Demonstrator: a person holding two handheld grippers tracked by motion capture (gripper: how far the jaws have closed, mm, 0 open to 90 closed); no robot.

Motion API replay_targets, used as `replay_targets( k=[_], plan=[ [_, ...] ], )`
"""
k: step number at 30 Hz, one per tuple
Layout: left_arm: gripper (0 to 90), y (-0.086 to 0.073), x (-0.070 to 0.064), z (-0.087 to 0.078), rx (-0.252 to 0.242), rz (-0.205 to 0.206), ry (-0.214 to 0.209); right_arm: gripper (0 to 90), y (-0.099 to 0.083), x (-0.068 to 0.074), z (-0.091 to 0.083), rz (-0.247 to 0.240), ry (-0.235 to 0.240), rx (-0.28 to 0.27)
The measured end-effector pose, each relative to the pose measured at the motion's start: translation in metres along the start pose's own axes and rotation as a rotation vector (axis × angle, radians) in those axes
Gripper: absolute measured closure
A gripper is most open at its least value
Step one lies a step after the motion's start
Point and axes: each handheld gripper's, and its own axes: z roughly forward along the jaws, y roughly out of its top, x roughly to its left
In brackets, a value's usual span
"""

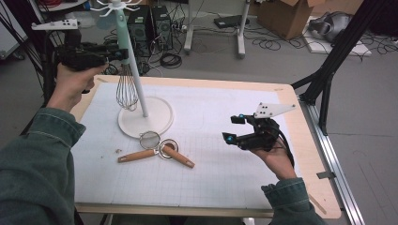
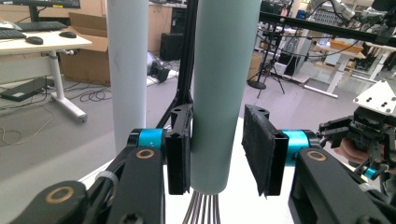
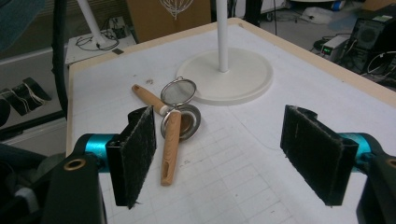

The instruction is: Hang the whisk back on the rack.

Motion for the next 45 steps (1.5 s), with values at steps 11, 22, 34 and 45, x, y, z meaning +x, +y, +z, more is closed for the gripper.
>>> replay_targets(
  k=[11,22,34,45],
  plan=[
    [52.3,0.003,-0.006,-0.014,-0.007,0.018,-0.006,26.1,0.000,-0.002,-0.002,-0.002,-0.012,-0.008],
    [84.8,0.020,-0.028,-0.025,0.010,0.093,-0.058,26.1,0.003,-0.001,0.000,-0.010,-0.008,-0.001],
    [89.6,0.038,-0.044,-0.016,0.011,0.121,-0.098,26.0,0.004,0.001,0.003,-0.023,0.007,0.014],
    [89.7,0.046,-0.054,-0.009,0.018,0.129,-0.129,25.8,-0.005,0.000,-0.007,0.000,0.004,-0.005]
  ],
)
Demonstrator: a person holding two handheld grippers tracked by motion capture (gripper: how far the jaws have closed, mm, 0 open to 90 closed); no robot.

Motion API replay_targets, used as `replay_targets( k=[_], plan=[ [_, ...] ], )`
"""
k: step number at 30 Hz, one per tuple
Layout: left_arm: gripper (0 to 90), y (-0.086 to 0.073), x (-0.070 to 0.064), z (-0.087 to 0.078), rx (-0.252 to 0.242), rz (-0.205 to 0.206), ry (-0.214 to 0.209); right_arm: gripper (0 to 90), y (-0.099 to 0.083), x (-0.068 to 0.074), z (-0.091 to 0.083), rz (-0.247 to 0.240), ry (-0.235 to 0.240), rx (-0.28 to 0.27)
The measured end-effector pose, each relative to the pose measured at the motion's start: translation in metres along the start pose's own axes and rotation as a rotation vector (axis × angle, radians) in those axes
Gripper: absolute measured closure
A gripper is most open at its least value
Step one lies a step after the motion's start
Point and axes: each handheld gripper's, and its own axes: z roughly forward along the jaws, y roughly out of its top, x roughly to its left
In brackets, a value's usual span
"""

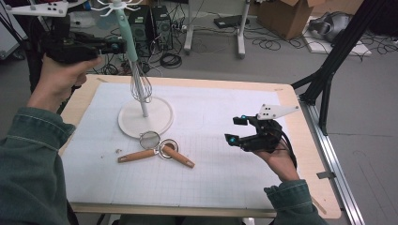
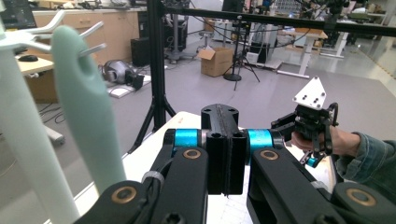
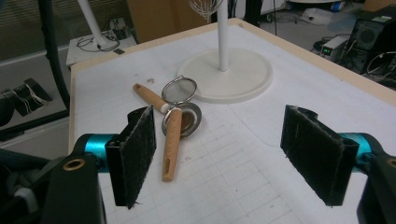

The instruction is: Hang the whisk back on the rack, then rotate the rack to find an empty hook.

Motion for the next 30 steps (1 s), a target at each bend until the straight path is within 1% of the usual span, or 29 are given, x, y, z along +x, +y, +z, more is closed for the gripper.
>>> replay_targets(
  k=[1,5,8,13,16,19,22,25,27,30],
  plan=[
    [89.7,0.001,0.000,0.000,0.001,0.002,0.000,25.8,0.000,-0.001,0.000,-0.006,-0.002,-0.002],
    [89.6,0.006,0.001,0.000,-0.003,0.006,-0.005,25.8,-0.002,-0.001,-0.001,-0.004,-0.003,0.001],
    [89.7,0.007,0.004,-0.002,0.006,0.008,-0.003,25.8,-0.003,-0.001,-0.002,-0.003,-0.002,0.001],
    [89.7,0.008,0.010,-0.006,-0.011,0.001,-0.003,25.8,-0.004,-0.003,-0.002,-0.001,-0.002,0.003],
    [89.6,0.012,0.013,-0.008,-0.008,0.005,0.001,25.8,-0.004,-0.004,-0.001,0.000,-0.003,0.004],
    [89.6,0.016,0.018,-0.011,-0.001,0.010,0.002,25.8,-0.003,-0.005,-0.001,0.001,-0.005,0.008],
    [89.7,0.020,0.022,-0.012,-0.006,0.013,-0.004,25.8,-0.002,-0.006,-0.003,0.000,0.000,0.005],
    [89.7,0.021,0.027,-0.014,0.010,0.017,0.000,25.8,-0.002,-0.007,-0.005,0.001,-0.003,0.016],
    [89.7,0.020,0.031,-0.017,0.005,0.011,0.004,25.8,-0.003,-0.007,-0.006,0.003,-0.009,0.028],
    [89.7,0.020,0.037,-0.021,-0.012,0.002,0.013,25.8,-0.004,-0.010,-0.008,0.001,-0.017,0.018]
  ],
)
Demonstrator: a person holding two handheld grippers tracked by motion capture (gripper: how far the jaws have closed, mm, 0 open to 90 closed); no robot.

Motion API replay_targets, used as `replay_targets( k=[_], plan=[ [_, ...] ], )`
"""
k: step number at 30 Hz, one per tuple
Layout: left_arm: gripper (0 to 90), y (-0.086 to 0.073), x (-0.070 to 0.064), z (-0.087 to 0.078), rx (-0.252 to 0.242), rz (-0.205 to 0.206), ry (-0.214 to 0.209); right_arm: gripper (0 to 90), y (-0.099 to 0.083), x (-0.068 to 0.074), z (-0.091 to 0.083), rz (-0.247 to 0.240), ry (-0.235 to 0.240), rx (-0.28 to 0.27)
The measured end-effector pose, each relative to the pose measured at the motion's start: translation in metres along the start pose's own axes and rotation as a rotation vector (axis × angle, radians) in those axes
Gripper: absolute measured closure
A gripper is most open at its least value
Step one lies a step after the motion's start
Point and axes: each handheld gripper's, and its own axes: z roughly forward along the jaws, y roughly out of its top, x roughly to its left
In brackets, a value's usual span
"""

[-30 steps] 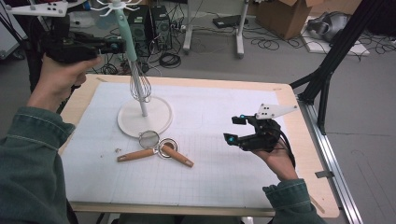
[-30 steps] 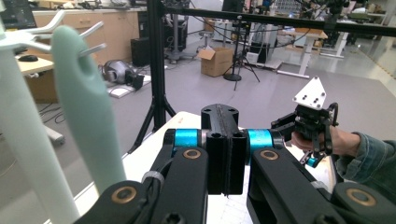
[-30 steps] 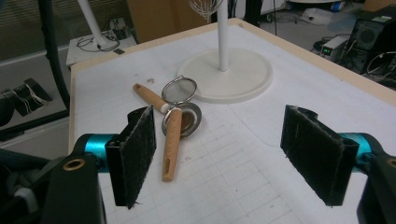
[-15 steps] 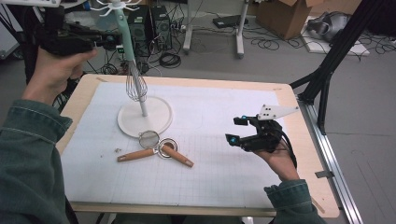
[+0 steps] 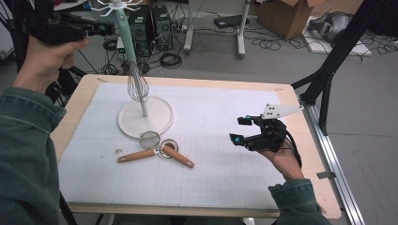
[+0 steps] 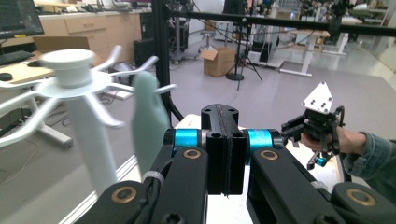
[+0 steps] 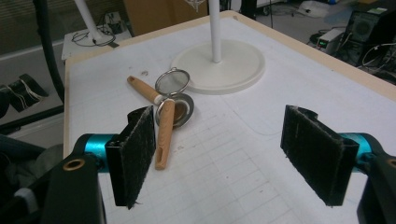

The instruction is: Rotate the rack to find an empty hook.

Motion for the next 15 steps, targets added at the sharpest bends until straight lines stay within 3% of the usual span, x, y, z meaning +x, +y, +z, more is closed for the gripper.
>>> replay_targets(
  k=[15],
  plan=[
    [89.7,0.001,0.020,-0.003,-0.002,-0.028,0.050,25.8,0.002,-0.004,-0.003,0.009,-0.010,-0.007]
  ],
)
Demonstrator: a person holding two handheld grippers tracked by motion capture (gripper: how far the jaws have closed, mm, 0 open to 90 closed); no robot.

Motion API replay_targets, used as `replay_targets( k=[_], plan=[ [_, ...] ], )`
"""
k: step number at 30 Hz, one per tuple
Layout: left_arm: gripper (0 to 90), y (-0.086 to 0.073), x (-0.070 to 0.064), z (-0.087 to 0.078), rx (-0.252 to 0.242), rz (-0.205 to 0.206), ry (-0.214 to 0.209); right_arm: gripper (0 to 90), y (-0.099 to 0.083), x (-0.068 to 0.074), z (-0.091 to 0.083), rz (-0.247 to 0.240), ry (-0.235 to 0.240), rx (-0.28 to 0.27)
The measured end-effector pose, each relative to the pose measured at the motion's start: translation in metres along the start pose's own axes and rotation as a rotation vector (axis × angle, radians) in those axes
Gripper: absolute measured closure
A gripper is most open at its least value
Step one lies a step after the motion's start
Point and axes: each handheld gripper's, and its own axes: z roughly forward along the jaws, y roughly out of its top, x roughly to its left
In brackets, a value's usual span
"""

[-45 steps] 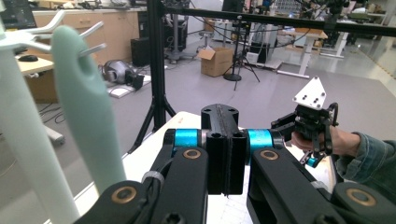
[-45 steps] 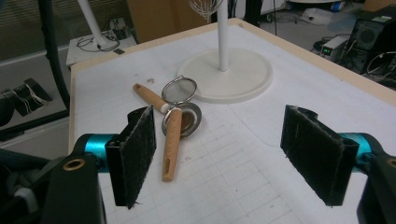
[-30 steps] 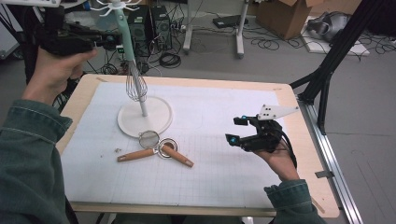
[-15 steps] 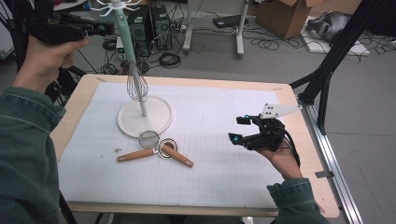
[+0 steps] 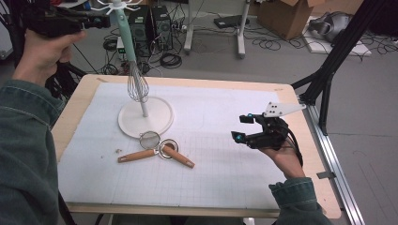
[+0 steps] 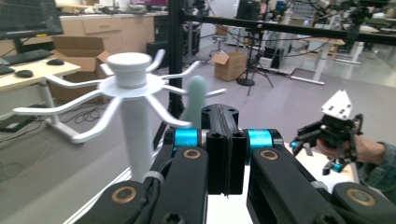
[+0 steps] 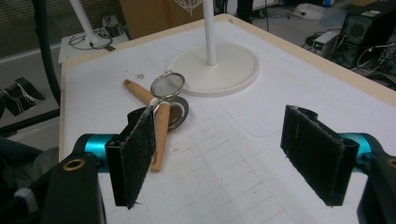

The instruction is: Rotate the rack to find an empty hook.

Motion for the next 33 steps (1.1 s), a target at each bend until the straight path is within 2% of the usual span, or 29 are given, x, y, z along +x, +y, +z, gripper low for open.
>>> replay_targets(
  k=[10,17,21,28,33],
  plan=[
    [89.7,-0.003,0.011,-0.001,0.009,-0.007,0.022,25.8,0.000,0.000,0.000,-0.007,0.005,0.005],
    [89.7,-0.003,0.015,-0.006,-0.018,-0.021,0.085,25.8,0.001,-0.001,0.002,-0.011,0.006,0.010],
    [89.7,-0.004,0.017,-0.008,-0.018,-0.025,0.081,25.8,0.002,-0.001,0.004,-0.017,0.011,0.019],
    [89.7,0.000,0.000,-0.013,-0.017,0.004,0.031,25.7,0.004,-0.003,0.006,-0.015,0.012,0.025],
    [89.6,0.001,-0.015,-0.015,-0.023,0.025,0.017,25.8,0.005,-0.004,0.008,-0.024,0.013,0.020]
  ],
)
